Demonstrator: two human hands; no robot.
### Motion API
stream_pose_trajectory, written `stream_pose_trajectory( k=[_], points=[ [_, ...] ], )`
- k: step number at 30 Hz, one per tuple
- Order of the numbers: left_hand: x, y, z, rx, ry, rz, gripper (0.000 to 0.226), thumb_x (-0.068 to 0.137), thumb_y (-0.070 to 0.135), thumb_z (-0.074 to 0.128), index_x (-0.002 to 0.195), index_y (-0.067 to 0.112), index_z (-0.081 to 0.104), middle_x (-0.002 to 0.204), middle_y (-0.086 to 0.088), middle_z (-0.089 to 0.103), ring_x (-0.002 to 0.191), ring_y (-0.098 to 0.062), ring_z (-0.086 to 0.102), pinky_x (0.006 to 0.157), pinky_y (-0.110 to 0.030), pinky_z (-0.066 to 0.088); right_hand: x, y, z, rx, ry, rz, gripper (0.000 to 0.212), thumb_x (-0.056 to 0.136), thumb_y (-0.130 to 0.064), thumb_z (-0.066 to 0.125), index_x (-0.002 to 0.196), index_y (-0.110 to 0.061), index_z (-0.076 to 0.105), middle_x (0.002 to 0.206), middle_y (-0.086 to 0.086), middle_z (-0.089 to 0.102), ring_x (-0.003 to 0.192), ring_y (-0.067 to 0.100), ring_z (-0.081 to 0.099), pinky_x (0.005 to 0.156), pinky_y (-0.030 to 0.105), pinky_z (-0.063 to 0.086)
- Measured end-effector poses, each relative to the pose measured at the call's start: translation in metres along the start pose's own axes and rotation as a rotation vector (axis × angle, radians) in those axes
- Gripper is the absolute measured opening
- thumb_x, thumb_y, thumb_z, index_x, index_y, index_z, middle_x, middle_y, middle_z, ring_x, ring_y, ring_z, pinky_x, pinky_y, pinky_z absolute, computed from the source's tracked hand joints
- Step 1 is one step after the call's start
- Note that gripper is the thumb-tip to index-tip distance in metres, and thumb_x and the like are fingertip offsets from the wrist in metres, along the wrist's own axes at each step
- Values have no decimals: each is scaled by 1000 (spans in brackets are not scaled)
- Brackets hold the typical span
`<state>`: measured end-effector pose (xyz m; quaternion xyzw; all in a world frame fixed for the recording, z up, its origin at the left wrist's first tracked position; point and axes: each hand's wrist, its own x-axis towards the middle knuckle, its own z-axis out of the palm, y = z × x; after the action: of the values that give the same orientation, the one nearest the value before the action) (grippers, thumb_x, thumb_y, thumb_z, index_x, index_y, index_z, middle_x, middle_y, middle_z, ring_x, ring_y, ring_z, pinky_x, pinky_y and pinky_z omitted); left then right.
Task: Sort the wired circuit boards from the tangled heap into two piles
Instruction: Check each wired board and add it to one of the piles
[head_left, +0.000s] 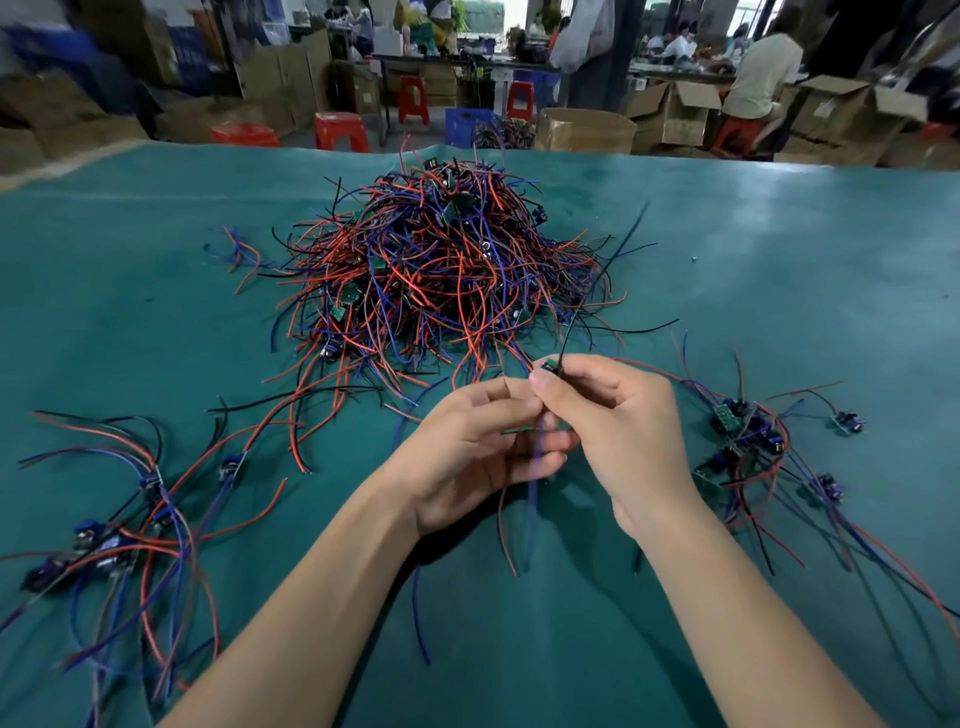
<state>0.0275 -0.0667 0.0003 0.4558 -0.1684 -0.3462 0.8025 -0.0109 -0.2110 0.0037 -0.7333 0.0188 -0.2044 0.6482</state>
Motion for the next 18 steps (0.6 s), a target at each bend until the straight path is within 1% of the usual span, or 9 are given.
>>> stream_pose_trajectory(
  k=[2,4,5,7,10,12,14,16,18],
  points=[
    [-1,0,0,-24,-8,5,6,90,10,61,85,11,63,77,-3,63,76,-16,71,73,-29,59,-1,-1,-1,10,8,8,10,83,-32,75,90,-28,81,80,3,78,69,13,70,57,31,54],
    [-1,-1,1,-12,21,12,2,86,10,63,85,11,65,71,-1,63,69,-13,70,66,-25,58,-1,-4,-3,-12,20,2,11,82,-32,76,91,-29,81,83,-1,79,75,13,73,59,32,56],
    [0,-2,0,14,48,22,4,84,11,64,87,9,67,68,0,63,63,-11,67,61,-24,57,-1,-6,-4,-36,29,-16,10,83,-31,75,91,-30,81,82,-2,79,75,13,74,58,31,57],
    [2,-4,1,86,97,47,13,84,15,65,90,4,69,64,2,60,53,-7,58,52,-20,51,-2,-11,-8,-65,72,-45,7,84,-30,75,86,-33,80,79,-2,78,72,14,75,54,25,55],
    [3,-6,2,158,105,68,16,82,18,68,86,4,75,61,1,53,46,-7,50,46,-19,46,3,-24,-23,-23,166,-42,14,90,-17,75,79,-24,78,77,0,78,68,14,74,51,21,51],
    [3,-6,3,187,84,61,12,81,17,71,82,6,75,61,0,55,44,-8,52,46,-19,45,5,-35,-38,39,235,-24,17,94,-9,71,82,-19,76,75,0,78,63,12,70,50,20,51],
    [2,-6,3,213,51,50,8,82,13,72,80,6,75,62,-2,57,44,-10,55,47,-20,47,3,-41,-54,71,293,1,15,95,-8,69,83,-16,74,72,0,76,61,11,68,50,19,50],
    [1,-7,2,233,18,31,11,84,14,68,80,7,75,64,-3,59,47,-12,58,51,-21,49,-2,-45,-76,95,370,17,13,96,-9,68,85,-15,72,70,-2,76,59,9,67,49,18,50],
    [1,-7,2,232,-6,18,11,85,12,66,80,7,75,68,-4,62,52,-14,61,55,-22,52,-3,-48,-109,116,439,43,11,97,-14,67,87,-17,69,69,-3,74,56,5,66,48,17,50]
  ],
)
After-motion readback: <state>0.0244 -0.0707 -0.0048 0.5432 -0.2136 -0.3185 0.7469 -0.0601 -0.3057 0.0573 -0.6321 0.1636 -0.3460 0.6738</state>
